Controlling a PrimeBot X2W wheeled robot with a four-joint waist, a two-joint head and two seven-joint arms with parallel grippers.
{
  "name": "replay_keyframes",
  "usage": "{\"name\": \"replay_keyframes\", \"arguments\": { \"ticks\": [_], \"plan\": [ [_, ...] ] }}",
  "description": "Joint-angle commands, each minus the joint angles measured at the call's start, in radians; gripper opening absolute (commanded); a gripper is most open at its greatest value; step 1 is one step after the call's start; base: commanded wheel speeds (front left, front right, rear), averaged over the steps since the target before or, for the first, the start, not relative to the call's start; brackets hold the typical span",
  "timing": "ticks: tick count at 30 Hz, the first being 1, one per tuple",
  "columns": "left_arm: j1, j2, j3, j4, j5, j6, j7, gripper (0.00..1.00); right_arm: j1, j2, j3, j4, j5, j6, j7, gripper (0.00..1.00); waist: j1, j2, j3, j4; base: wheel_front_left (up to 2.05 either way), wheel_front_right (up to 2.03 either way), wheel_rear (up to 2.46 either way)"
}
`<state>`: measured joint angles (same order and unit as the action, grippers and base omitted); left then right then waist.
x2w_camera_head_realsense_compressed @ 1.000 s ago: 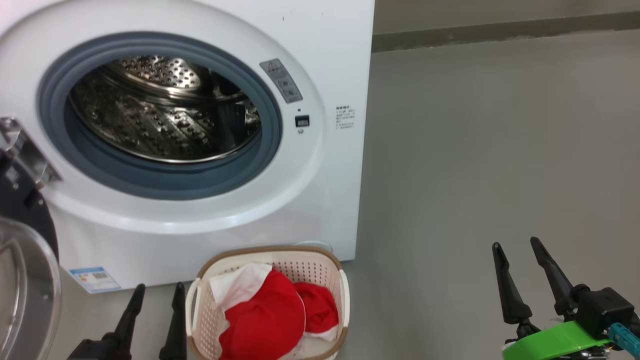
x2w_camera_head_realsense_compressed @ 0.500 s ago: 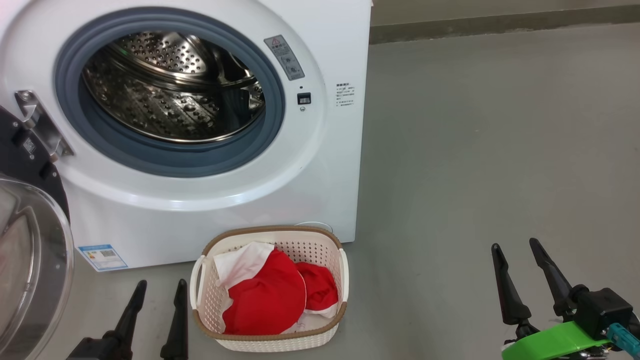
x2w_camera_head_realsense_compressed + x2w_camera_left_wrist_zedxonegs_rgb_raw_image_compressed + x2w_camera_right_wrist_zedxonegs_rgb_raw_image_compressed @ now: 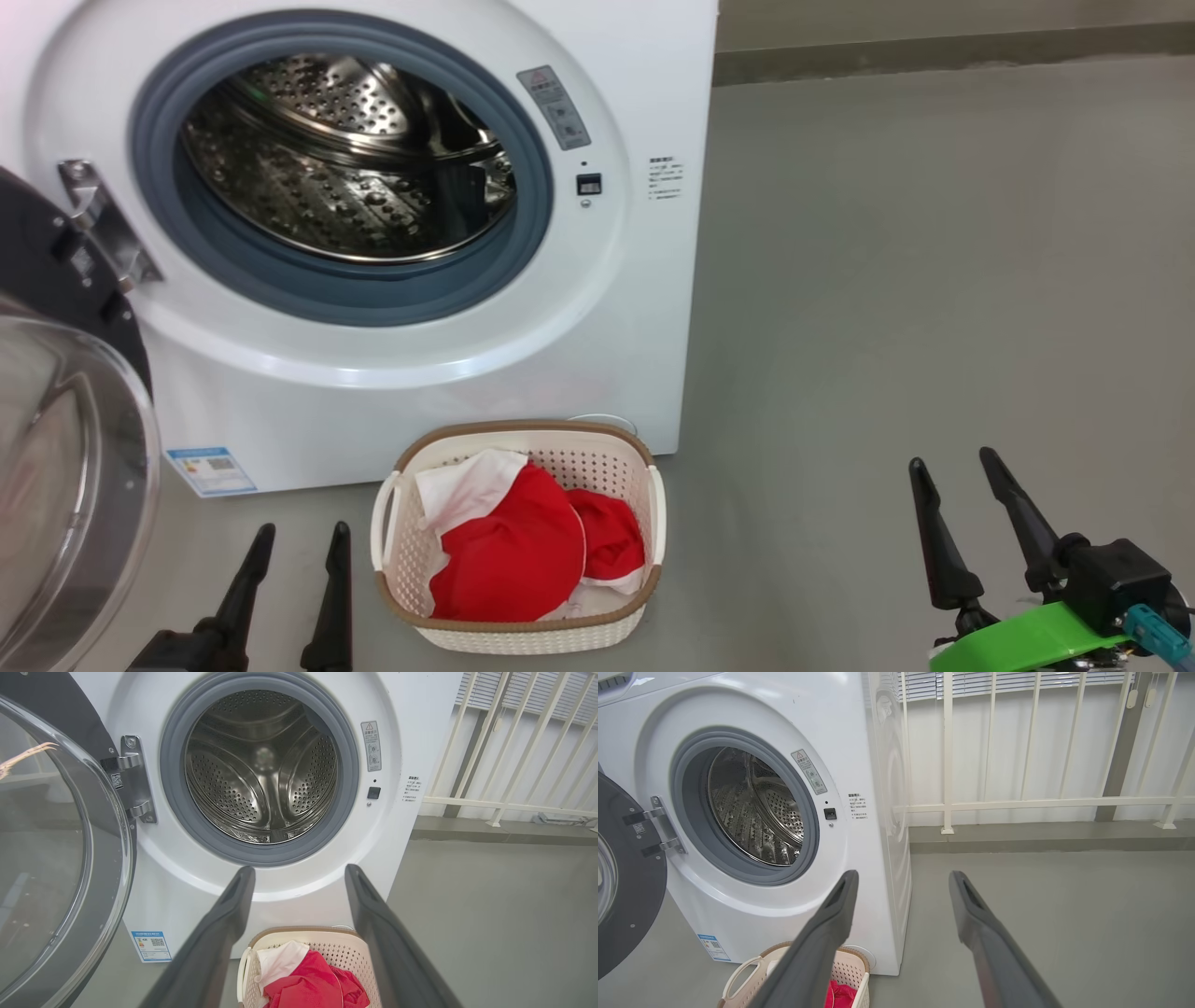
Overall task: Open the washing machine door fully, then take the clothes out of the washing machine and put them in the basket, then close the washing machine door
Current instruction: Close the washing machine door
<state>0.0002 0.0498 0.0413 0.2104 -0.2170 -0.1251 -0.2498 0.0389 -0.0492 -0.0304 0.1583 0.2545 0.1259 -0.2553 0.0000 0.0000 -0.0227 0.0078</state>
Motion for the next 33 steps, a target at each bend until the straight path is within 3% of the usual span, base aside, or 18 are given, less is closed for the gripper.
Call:
{"name": "replay_keyframes", "arguments": {
  "ticks": [1, 8, 33],
  "plan": [
    [-0.025, 0.011, 0.038, -0.025, 0.011, -0.004, -0.012, 1.00, -0.019, -0.007, 0.028, -0.022, -0.004, 0.005, -0.006, 1.00, 0.0000, 0.0000, -0.002, 0.016, 0.00, 0.00, 0.00],
    [-0.025, 0.008, 0.047, -0.031, 0.023, 0.007, -0.012, 1.00, -0.020, -0.012, 0.044, -0.019, -0.003, 0.005, -0.006, 1.00, 0.0000, 0.0000, -0.004, 0.068, 0.00, 0.00, 0.00],
    [-0.016, 0.005, 0.062, -0.064, 0.071, 0.055, -0.012, 1.00, -0.021, -0.017, 0.086, -0.029, 0.006, 0.005, -0.006, 1.00, 0.0000, 0.0000, -0.019, 0.348, 0.00, 0.00, 0.00]
  ]
}}
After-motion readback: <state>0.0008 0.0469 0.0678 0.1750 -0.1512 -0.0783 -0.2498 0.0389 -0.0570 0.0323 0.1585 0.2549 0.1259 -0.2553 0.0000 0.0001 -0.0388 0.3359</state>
